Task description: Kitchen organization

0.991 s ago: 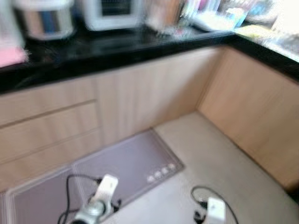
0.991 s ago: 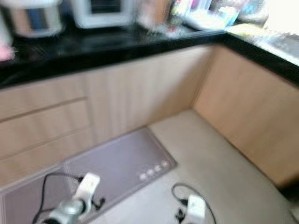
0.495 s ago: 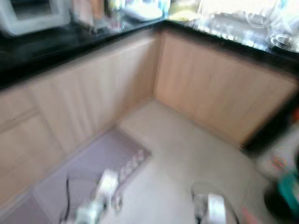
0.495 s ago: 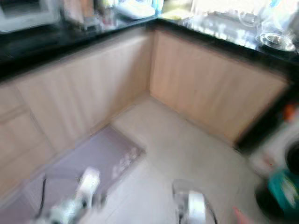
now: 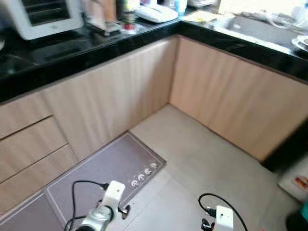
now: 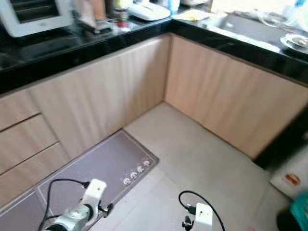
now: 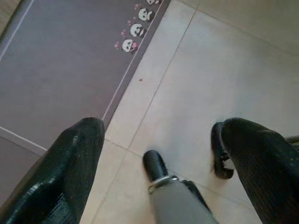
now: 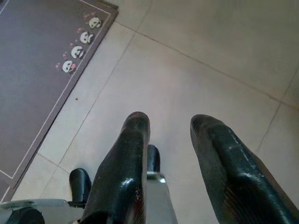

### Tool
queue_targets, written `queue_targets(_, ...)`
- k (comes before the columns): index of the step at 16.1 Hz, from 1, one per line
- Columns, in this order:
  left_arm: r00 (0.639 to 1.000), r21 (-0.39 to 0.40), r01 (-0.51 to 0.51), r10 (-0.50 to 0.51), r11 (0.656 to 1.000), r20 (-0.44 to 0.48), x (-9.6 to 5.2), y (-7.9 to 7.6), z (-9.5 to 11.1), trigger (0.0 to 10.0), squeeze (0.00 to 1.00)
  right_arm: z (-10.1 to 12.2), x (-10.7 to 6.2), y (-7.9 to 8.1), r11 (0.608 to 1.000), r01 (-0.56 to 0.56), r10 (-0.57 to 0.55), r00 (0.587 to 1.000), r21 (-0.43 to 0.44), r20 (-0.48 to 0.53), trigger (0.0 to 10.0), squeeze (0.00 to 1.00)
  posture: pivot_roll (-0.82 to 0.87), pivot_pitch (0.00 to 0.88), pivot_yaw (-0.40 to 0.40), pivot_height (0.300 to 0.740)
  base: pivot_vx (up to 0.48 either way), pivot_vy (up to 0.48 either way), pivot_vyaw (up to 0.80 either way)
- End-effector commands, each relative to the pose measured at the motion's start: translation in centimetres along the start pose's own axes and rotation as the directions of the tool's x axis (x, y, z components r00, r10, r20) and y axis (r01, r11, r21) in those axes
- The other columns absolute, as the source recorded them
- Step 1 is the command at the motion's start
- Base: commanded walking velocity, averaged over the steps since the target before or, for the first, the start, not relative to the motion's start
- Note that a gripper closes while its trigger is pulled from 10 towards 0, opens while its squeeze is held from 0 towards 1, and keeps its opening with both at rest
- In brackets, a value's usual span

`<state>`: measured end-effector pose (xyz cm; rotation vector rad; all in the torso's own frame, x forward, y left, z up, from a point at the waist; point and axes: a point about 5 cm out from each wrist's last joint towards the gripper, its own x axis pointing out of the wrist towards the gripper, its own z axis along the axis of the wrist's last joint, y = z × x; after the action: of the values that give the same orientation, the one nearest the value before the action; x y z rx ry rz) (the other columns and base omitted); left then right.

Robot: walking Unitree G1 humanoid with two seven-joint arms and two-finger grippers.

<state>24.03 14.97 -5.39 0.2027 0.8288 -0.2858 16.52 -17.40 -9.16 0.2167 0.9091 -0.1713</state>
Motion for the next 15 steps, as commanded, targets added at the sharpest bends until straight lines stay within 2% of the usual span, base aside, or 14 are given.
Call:
queue_targets(1,1.0,-0.012,-0.005,0.005,1.0,-0.025,-0.11,0.29,-0.55,10.0,0.0,0.1,0.02,-0.1,1.0,0.004,-0.004,1.0,0.003,0.001,10.0,0.0,0.19,0.072,-0.084,0.74,0.398,0.0,0.0)
queue_targets(13,0.999,0.015,0.003,-0.002,1.0,-0.033,-0.19,0.58,-0.64,10.0,0.0,0.01,0.01,0.18,1.0,0.0,-0.001,1.0,0.009,0.004,10.0,0.0,0.19,0.035,-0.068,0.74,0.406,0.0,0.0)
queue_targets(15,0.999,0.026,0.006,-0.005,1.0,-0.034,-0.21,0.65,-0.66,10.0,0.0,-0.12,0.0,0.25,1.0,0.001,-0.001,1.0,0.008,-0.004,10.0,0.0,0.18,0.024,-0.062,0.74,0.412,0.0,-0.79)
